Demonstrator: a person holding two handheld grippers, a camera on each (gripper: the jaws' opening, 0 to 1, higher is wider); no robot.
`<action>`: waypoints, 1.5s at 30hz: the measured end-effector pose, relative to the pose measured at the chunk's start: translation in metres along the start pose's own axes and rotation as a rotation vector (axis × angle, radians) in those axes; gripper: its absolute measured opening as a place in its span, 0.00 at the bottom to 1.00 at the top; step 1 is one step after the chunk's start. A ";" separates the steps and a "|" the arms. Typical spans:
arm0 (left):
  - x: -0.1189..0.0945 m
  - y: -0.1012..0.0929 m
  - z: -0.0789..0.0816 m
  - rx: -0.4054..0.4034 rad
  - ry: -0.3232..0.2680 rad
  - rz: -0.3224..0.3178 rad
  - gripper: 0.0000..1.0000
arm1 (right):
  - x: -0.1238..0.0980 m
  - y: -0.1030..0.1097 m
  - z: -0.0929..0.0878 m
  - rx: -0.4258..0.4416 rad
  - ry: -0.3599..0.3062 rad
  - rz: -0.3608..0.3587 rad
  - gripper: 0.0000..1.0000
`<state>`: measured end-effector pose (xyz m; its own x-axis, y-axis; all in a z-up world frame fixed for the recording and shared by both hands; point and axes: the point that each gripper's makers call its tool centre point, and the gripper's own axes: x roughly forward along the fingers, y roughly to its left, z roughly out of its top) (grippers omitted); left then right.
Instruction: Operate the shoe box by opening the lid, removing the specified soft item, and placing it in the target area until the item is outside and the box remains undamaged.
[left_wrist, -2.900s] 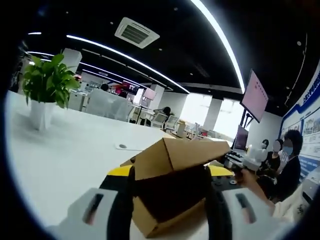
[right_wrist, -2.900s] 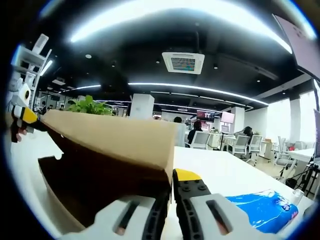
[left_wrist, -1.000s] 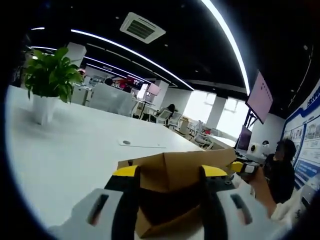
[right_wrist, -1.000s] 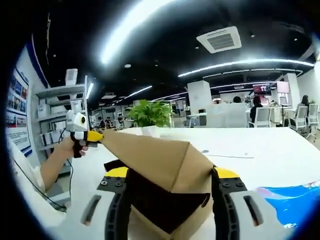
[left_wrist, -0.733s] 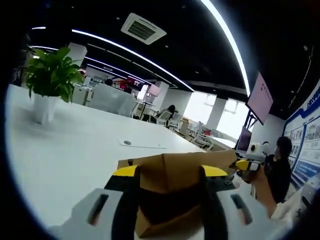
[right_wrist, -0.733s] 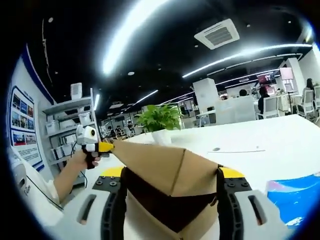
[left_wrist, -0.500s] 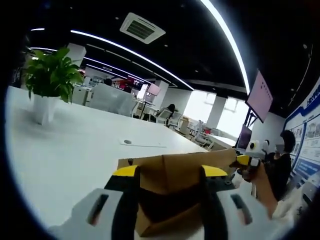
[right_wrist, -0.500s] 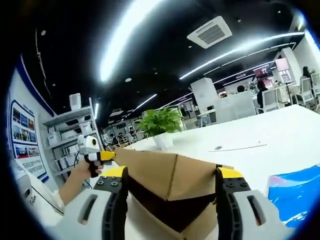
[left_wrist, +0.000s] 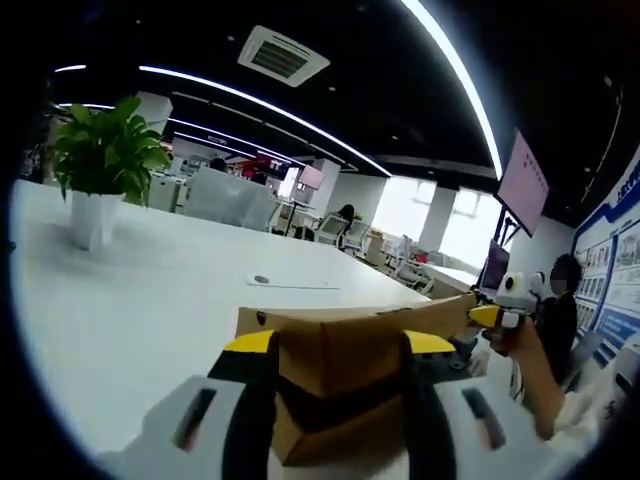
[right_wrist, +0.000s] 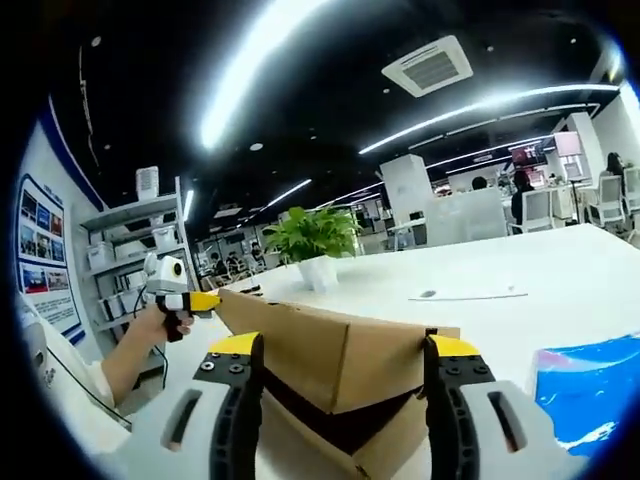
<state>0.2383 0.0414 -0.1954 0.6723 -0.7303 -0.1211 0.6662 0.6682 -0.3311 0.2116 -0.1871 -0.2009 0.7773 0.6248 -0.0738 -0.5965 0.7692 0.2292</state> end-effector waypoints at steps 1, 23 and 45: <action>0.000 0.000 -0.001 0.001 -0.001 0.001 0.49 | 0.001 0.001 -0.001 -0.005 -0.003 0.000 0.66; -0.002 0.004 -0.005 0.111 -0.023 -0.006 0.51 | 0.001 -0.002 0.000 -0.002 -0.043 -0.010 0.66; -0.005 0.009 -0.014 0.128 -0.057 0.005 0.52 | 0.002 0.003 -0.010 -0.050 -0.064 -0.026 0.67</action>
<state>0.2364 0.0493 -0.2107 0.6904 -0.7202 -0.0684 0.6961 0.6871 -0.2081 0.2097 -0.1823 -0.2105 0.8032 0.5955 -0.0166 -0.5836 0.7921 0.1789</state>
